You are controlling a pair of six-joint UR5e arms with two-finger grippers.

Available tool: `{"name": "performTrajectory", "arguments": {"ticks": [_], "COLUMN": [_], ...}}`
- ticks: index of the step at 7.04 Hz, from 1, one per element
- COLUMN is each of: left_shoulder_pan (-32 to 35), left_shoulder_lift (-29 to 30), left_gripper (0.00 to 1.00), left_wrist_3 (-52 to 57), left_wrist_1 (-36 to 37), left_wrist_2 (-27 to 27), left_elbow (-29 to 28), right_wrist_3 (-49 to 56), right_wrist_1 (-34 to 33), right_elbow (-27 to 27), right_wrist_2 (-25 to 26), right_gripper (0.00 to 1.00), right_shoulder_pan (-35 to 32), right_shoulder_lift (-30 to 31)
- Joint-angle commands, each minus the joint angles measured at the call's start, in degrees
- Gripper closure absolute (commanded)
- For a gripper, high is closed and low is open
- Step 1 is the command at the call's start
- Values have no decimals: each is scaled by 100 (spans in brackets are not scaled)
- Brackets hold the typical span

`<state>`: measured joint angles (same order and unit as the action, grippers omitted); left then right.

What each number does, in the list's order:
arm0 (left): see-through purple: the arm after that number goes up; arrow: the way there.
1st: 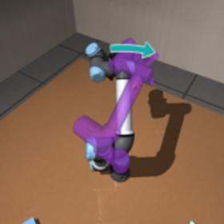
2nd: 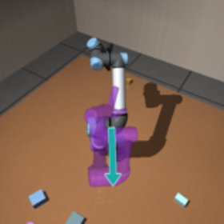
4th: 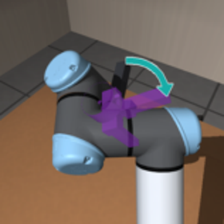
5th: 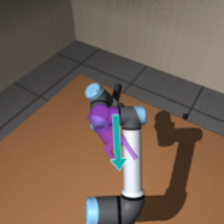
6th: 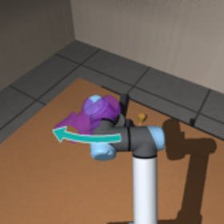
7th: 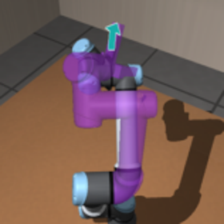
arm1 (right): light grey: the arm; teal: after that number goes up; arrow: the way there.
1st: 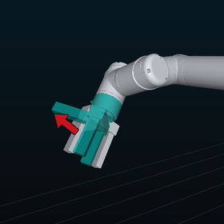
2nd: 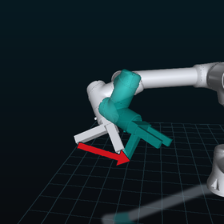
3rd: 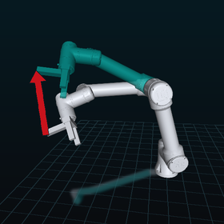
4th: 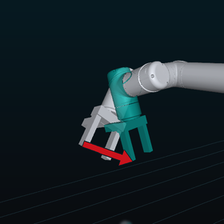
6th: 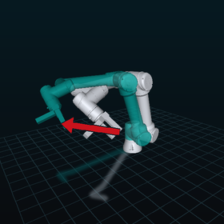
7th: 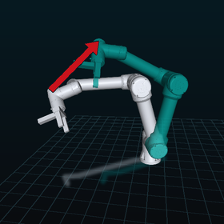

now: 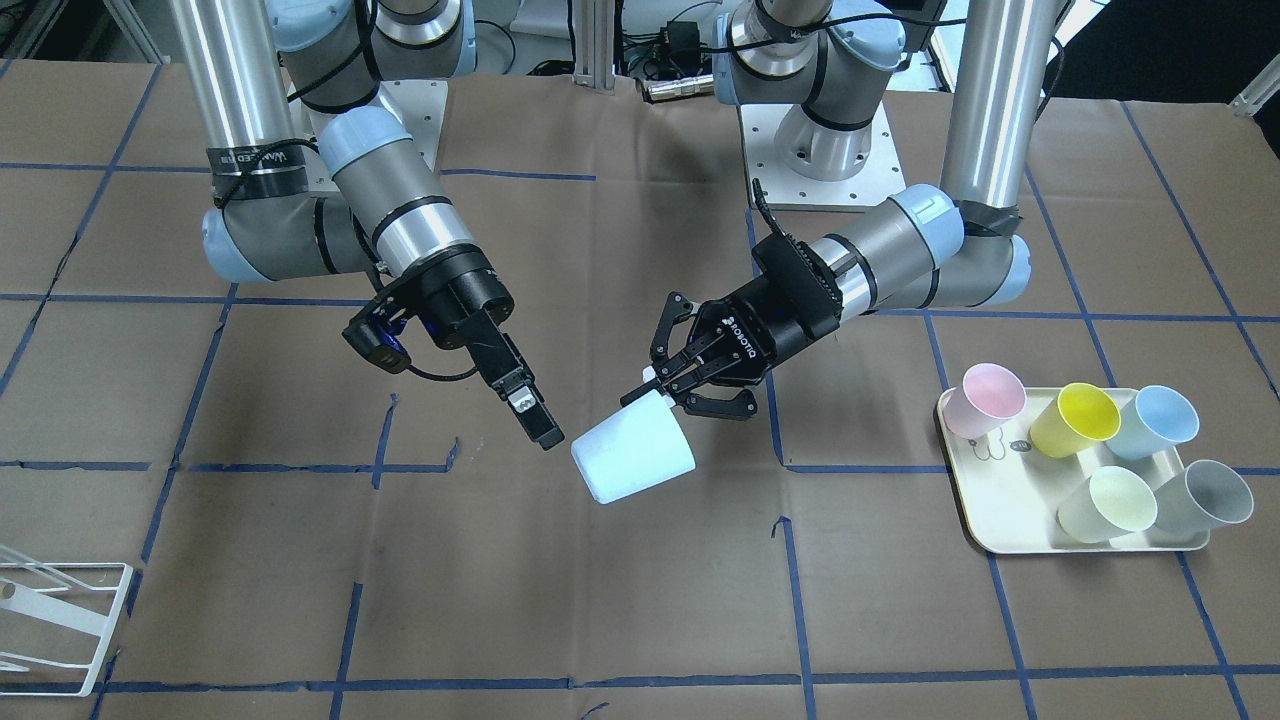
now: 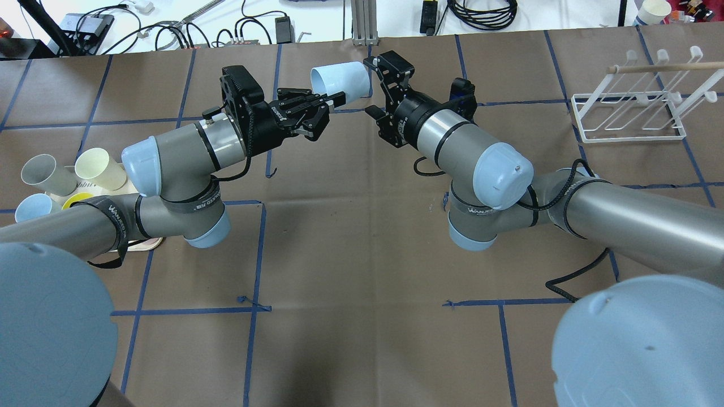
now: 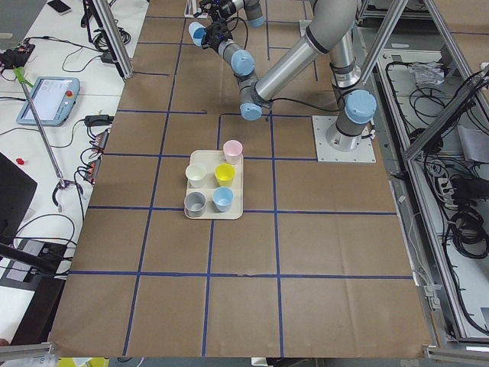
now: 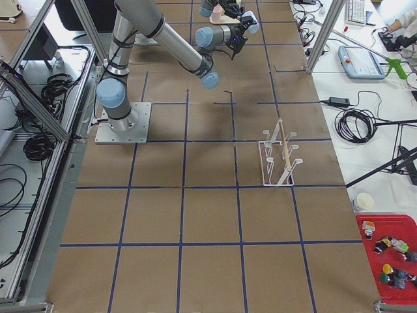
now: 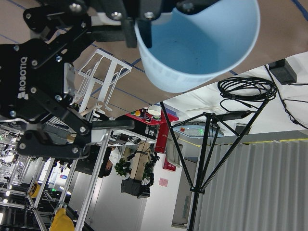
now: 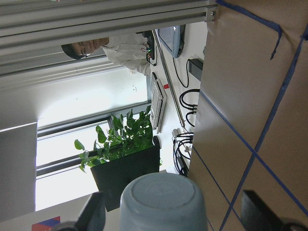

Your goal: Transfer IKEA cup to right arm and place on rack

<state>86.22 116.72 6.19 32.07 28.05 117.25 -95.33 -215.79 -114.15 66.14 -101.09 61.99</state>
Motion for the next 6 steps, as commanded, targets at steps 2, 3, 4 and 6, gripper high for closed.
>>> {"name": "performTrajectory", "arguments": {"ticks": [2,3,4,6], "left_shoulder_pan": [0,9,9,9], "left_shoulder_lift": [0,0,0,0], "left_gripper": [100,100,100,100], "left_wrist_3": [-4,-4,-4,-4], "left_wrist_1": [1,18,27,36], "left_wrist_2": [-1,-1,-1,-1], "left_elbow": [9,9,18,9], "right_wrist_3": [-290,-362,-354,-372], "right_wrist_1": [1,1,19,45], "right_elbow": [173,226,227,262], "right_wrist_2": [206,215,233,435], "right_gripper": [1,1,1,0], "right_shoulder_pan": [-148,-200,-235,-253], "right_shoulder_lift": [-38,-64,-73,-134]}}
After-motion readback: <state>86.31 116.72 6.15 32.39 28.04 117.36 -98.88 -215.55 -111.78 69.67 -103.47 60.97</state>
